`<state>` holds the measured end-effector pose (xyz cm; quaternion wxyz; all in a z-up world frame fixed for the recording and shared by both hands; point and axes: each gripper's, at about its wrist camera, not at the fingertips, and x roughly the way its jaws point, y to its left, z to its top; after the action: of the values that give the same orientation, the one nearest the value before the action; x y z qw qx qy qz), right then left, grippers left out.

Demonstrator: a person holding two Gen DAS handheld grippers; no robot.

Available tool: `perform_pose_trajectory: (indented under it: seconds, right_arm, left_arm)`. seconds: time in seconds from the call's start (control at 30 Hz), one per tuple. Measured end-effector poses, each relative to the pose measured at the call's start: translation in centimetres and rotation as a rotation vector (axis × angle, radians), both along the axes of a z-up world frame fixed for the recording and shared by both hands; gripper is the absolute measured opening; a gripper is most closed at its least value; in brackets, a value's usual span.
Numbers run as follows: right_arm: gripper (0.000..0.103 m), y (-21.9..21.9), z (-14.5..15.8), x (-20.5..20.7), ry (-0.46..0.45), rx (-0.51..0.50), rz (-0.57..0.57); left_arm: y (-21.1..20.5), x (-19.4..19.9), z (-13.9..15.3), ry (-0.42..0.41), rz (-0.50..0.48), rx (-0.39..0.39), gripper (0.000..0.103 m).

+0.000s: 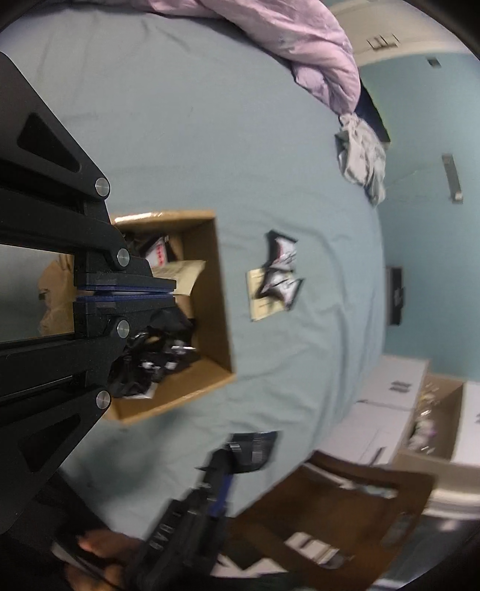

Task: Organize snacks
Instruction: 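Drop a beige sachet into the box with the left gripper while the right holds its packet, then lower the black packet into the box and open the right gripper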

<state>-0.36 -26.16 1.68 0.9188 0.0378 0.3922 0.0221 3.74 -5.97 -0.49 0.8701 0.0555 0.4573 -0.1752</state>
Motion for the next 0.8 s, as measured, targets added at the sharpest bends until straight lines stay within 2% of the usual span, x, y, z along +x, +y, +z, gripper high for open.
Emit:
perform_pose_trajectory:
  seconds: [0.13, 0.2, 0.23, 0.27, 0.33, 0.43, 0.7, 0.8]
  right_arm:
    - [0.018, 0.4, -0.4, 0.4, 0.010, -0.012, 0.008]
    - [0.018, 0.6, -0.6, 0.5, 0.014, -0.021, 0.012]
    - [0.018, 0.7, -0.6, 0.6, 0.016, -0.025, 0.016]
    - [0.018, 0.9, -0.6, 0.7, 0.016, -0.028, 0.021]
    - [0.018, 1.3, -0.5, 0.7, 0.013, -0.040, 0.035]
    - [0.018, 1.7, -0.4, 0.5, 0.006, -0.047, 0.055]
    - [0.018, 2.8, -0.3, -0.5, -0.005, -0.045, 0.116]
    - [0.018, 4.1, -0.2, -1.0, -0.013, -0.060, 0.180]
  left_arm:
    - [-0.7, 0.0, -2.3, 0.097, -0.060, -0.032, 0.002]
    - [-1.0, -0.2, -2.4, 0.096, -0.079, -0.010, 0.007]
    - [-1.1, -0.4, -2.1, 0.083, -0.081, -0.001, 0.025]
    - [-1.0, -0.6, -1.6, 0.063, -0.075, 0.001, 0.054]
    - [-0.2, -0.8, -0.2, -0.009, -0.031, -0.019, 0.087]
    - [1.2, -1.1, 1.4, -0.076, 0.026, -0.043, 0.089]
    - [5.0, -1.9, 1.5, -0.081, 0.173, 0.081, 0.089]
    - [6.0, -1.7, 1.6, -0.065, 0.198, 0.070, 0.089]
